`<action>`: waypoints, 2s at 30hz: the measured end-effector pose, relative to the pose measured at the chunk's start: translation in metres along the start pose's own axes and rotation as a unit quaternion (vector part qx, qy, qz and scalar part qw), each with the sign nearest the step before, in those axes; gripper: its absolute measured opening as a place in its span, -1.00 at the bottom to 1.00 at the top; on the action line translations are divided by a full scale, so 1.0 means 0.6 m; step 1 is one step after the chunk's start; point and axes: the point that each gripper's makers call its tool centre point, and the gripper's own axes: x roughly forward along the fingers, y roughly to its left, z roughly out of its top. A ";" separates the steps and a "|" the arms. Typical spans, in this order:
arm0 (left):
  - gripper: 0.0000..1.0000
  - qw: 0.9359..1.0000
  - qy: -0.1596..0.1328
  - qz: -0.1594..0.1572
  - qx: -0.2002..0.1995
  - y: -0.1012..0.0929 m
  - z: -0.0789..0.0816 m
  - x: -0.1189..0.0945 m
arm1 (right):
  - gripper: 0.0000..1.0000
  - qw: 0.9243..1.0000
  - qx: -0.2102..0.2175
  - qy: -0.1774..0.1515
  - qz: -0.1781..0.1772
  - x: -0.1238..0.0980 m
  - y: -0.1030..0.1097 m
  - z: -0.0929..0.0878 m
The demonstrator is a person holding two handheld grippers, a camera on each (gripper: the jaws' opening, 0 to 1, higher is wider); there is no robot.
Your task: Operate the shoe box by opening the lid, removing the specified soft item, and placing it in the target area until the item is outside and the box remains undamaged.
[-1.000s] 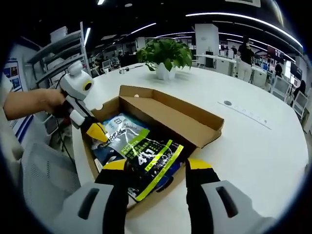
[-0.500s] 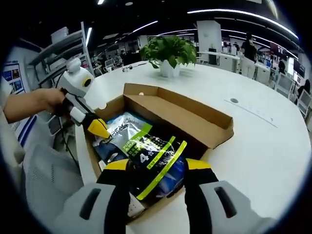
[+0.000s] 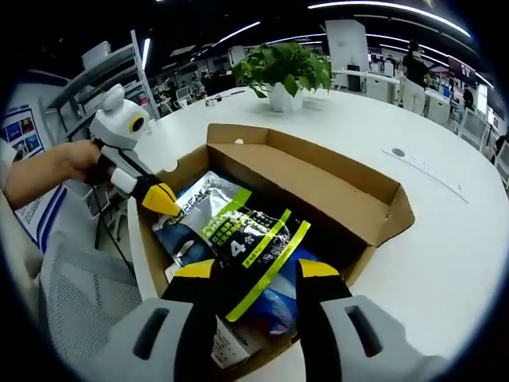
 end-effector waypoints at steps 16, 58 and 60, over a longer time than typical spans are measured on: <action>-1.00 1.000 -0.002 0.012 0.018 0.012 0.002 -0.009 | -0.40 0.999 0.026 0.044 0.013 0.037 0.012 -0.010; -1.00 0.998 -0.027 0.009 0.063 -0.041 0.052 -0.028 | -1.00 0.991 0.118 -0.051 -0.021 -0.040 -0.016 0.038; -1.00 0.997 -0.029 0.006 0.067 -0.048 0.057 -0.027 | -1.00 0.990 0.123 -0.056 -0.024 -0.048 -0.019 0.040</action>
